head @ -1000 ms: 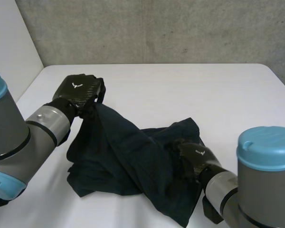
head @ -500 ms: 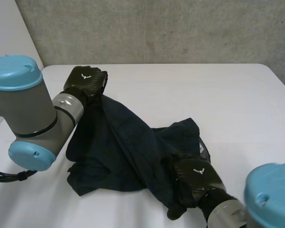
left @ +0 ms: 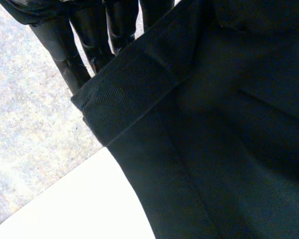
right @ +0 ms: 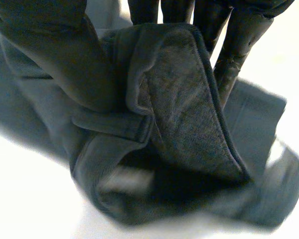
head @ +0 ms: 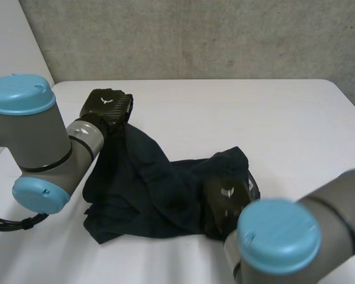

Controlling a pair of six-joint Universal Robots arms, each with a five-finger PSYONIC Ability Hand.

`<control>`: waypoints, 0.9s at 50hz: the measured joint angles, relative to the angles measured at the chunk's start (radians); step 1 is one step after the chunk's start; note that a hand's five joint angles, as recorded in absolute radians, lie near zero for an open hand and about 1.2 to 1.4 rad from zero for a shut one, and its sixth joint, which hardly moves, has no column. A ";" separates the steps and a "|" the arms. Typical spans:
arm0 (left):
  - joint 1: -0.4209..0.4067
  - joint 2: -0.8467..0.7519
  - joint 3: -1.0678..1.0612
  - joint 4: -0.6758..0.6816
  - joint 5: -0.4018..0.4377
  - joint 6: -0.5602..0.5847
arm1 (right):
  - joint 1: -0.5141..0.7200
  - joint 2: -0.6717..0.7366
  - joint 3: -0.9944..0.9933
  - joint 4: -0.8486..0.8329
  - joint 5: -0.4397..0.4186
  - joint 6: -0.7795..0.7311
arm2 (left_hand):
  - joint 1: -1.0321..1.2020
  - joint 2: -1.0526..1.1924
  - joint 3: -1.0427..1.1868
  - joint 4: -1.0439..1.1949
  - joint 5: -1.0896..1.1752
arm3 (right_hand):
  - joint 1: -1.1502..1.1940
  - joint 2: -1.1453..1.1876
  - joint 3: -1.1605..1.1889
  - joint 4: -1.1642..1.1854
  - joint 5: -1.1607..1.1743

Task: Fold the shorts.

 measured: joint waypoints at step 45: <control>0.008 -0.144 0.410 0.426 -0.050 0.192 | -0.382 0.332 -1.065 -0.304 -0.336 -0.717 | 0.000 0.003 0.001 0.000 0.000 | 0.000 0.000 0.000 0.004 0.015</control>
